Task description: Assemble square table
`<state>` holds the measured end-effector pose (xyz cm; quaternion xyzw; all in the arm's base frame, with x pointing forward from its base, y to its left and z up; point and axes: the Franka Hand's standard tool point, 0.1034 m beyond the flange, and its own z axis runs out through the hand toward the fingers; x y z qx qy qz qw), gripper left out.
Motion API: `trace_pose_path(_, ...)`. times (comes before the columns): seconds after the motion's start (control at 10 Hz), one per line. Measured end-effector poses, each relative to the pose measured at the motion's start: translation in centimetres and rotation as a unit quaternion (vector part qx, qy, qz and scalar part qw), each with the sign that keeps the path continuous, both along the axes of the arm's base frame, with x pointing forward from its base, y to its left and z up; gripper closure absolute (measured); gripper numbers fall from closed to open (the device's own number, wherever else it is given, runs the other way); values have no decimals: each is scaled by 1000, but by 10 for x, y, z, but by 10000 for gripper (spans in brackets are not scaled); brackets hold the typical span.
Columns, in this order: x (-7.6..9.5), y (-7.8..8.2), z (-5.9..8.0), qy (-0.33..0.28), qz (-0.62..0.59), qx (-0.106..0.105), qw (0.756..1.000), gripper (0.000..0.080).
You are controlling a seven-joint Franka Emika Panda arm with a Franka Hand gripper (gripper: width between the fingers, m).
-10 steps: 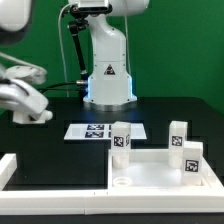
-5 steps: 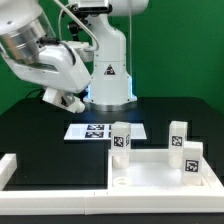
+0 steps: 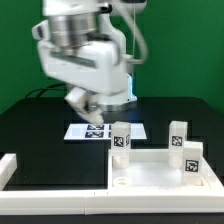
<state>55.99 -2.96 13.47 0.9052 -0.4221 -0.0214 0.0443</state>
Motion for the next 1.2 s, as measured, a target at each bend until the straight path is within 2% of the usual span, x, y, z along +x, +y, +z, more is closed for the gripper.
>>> trace_pose_path(0.1,18,21,4,-5,12,-24,1000,515)
trace_pose_path(0.2,23,30,14,8,16,-22,1000,515)
trace_pose_path(0.3,34,34,13,-33,21,-36,999,515)
trace_pose_path(0.5,33,53,4,-73,35,-53,995,515)
trace_pose_path(0.7,36,66,-1,-101,42,-56,992,515)
trace_pose_path(0.8,35,67,-11,-111,49,-61,991,515)
trace_pose_path(1.0,48,64,-23,-121,77,-103,984,515)
trace_pose_path(1.1,51,58,-24,-132,85,-113,981,515)
trace_pose_path(1.2,50,59,-24,-131,81,-111,982,515)
